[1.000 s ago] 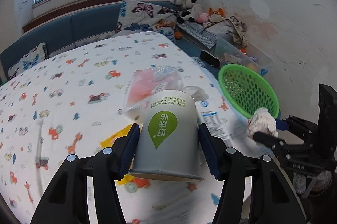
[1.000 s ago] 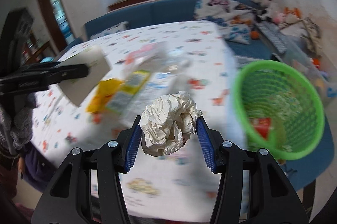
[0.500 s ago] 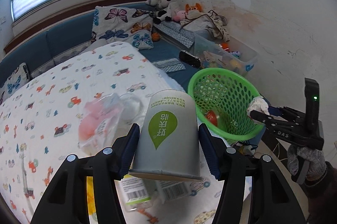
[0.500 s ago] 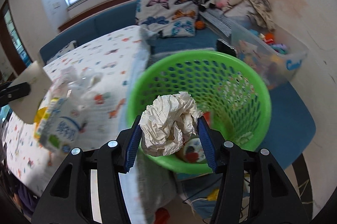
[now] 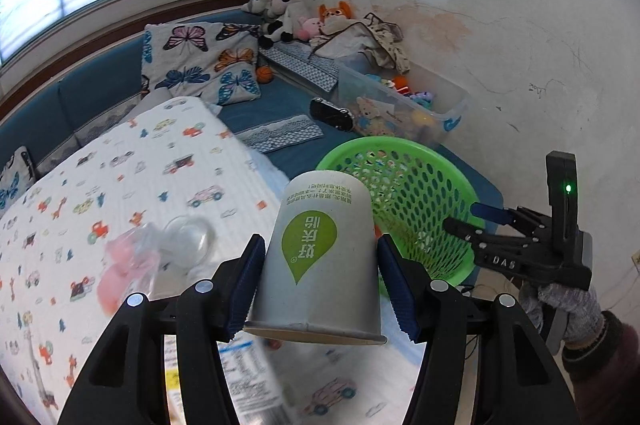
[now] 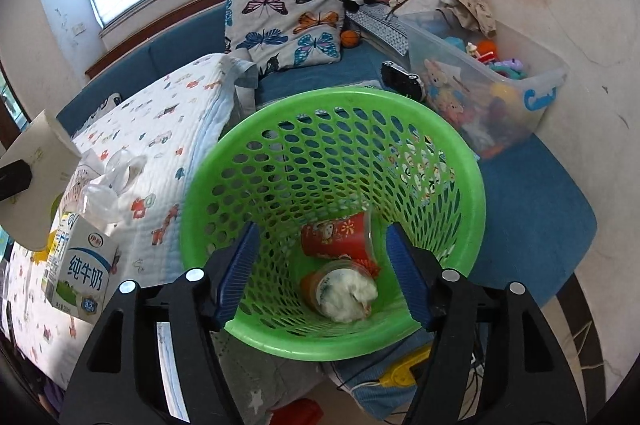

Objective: Collect trash
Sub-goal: 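Lower the white paper cup into the green basket and open the left tool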

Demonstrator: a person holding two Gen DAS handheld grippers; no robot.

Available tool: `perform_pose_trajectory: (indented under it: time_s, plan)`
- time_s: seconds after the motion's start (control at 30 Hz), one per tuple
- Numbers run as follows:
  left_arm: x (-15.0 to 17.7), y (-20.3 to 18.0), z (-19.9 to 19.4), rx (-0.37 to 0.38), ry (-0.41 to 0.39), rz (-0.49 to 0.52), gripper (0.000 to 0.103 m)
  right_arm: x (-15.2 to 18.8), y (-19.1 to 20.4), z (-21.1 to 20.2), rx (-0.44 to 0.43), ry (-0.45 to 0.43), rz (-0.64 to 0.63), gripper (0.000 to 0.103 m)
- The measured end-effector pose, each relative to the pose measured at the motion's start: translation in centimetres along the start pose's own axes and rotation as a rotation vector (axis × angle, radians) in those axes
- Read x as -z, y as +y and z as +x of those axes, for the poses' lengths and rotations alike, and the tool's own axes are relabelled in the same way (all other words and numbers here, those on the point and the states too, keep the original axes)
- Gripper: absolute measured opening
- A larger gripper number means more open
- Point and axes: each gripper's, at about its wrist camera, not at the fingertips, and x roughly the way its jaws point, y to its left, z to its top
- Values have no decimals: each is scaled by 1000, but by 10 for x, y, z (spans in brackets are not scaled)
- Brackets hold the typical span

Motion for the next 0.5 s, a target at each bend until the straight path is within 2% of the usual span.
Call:
perform_pose_trajectory:
  time_s: [0.5]
  plan:
    - [-21, -51, 59, 53, 47, 60, 57, 12, -11, -26, -15, -40, 19, 67]
